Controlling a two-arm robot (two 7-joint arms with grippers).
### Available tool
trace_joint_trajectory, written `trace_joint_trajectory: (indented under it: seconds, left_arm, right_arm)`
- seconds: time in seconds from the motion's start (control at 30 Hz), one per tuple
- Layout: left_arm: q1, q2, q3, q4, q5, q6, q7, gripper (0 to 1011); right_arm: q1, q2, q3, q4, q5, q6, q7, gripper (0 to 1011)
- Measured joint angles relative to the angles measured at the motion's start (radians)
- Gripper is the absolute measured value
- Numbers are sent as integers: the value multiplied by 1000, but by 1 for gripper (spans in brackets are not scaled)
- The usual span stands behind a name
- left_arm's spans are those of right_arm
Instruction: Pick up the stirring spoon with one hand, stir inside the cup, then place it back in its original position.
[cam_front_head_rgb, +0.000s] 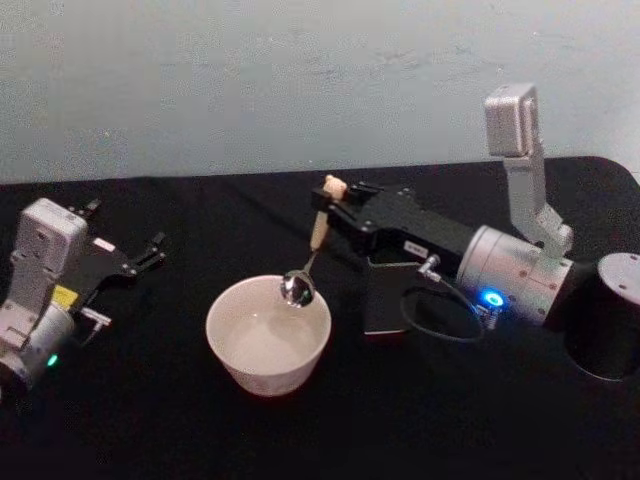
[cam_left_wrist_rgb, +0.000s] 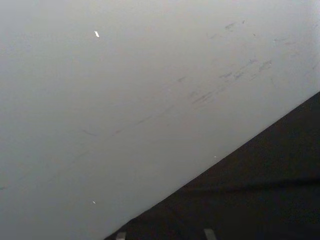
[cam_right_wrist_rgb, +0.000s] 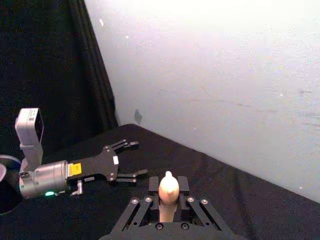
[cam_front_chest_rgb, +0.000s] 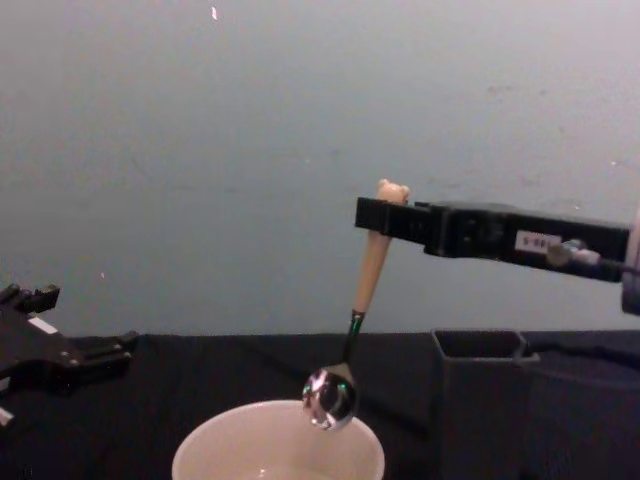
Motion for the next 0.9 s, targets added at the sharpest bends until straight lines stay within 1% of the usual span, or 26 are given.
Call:
trace_joint_trajectory:
  seconds: [0.1,0.43,0.73,0.9]
  left_arm:
    - [0,0,0,0,0,0,0,1001]
    - [0,0,0,0,0,0,0,1001]
    - [0,0,0,0,0,0,0,1001]
    - [0,0,0,0,0,0,0,1001]
  right_arm:
    - [-9,14,12,-21,13,9,-16,214]
    - [-29,37,42,-53,46,20,-52,214]
    - [-38,44,66,-64,67,20,-85,214]
    - [-46,49,86,-71,81,14,-102,214]
